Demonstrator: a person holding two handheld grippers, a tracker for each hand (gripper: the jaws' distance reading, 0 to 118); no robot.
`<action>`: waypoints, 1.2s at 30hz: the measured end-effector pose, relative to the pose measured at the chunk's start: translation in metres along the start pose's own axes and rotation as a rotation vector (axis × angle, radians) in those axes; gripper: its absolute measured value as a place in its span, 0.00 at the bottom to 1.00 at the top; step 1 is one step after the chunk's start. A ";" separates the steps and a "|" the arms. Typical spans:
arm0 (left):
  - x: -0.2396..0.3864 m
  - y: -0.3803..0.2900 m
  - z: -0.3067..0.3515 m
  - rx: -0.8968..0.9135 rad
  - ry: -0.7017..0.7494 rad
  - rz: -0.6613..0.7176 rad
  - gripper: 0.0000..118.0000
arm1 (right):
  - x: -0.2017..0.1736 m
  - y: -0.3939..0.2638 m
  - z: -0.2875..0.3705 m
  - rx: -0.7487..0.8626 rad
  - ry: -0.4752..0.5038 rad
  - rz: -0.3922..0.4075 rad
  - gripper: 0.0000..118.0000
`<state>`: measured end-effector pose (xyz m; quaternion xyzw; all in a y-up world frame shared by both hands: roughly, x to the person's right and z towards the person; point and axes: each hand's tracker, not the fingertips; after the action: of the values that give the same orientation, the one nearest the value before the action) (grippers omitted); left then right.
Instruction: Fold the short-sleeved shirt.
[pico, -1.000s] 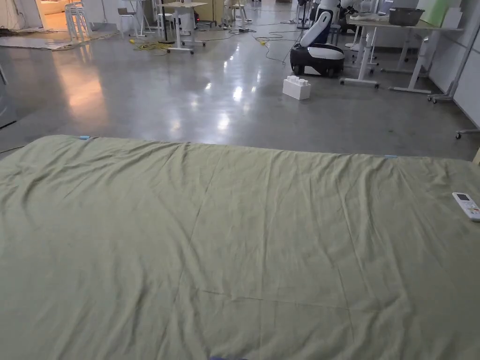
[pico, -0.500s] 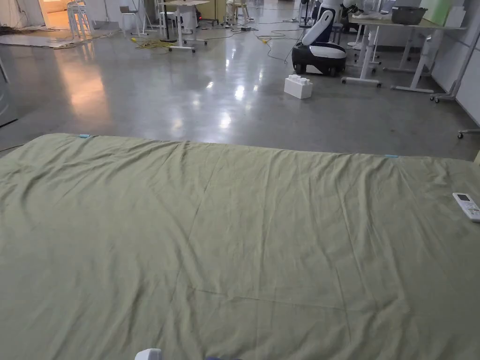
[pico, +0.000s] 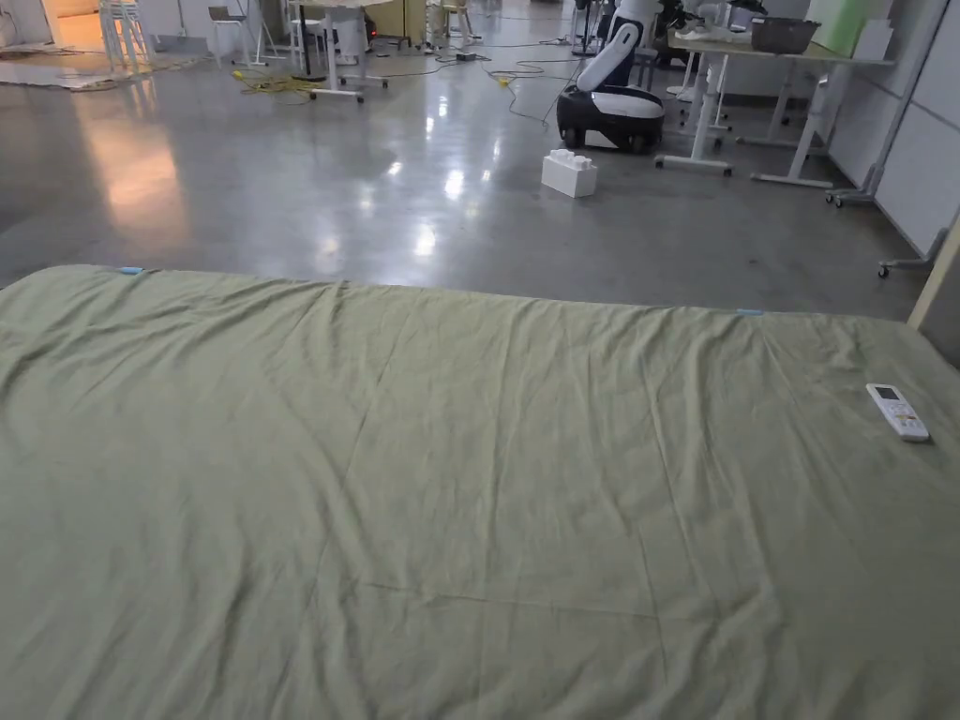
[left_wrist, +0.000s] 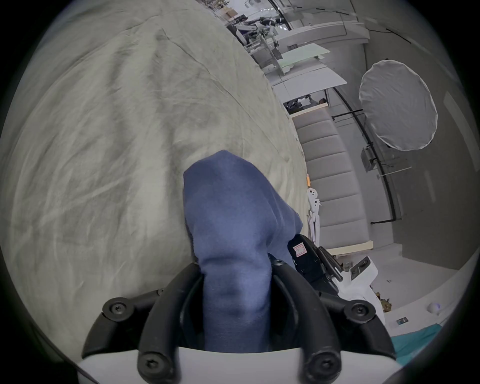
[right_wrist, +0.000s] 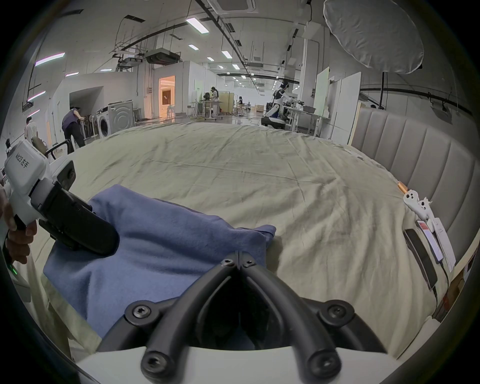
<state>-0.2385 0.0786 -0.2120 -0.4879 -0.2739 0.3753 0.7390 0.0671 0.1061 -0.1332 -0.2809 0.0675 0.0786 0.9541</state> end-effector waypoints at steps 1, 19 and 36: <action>-0.002 -0.002 0.001 0.008 -0.014 0.000 0.23 | -0.001 0.000 0.000 0.000 -0.001 0.002 0.00; 0.040 0.040 0.096 0.054 -0.012 -0.056 0.19 | 0.055 0.096 0.019 0.198 -0.062 0.012 0.00; -0.061 0.136 0.337 0.187 0.373 -0.004 0.18 | 0.109 0.186 0.029 0.364 -0.177 -0.028 0.01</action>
<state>-0.5721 0.2352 -0.2143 -0.4778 -0.0973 0.3008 0.8196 0.1410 0.2887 -0.2256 -0.0965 -0.0074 0.0762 0.9924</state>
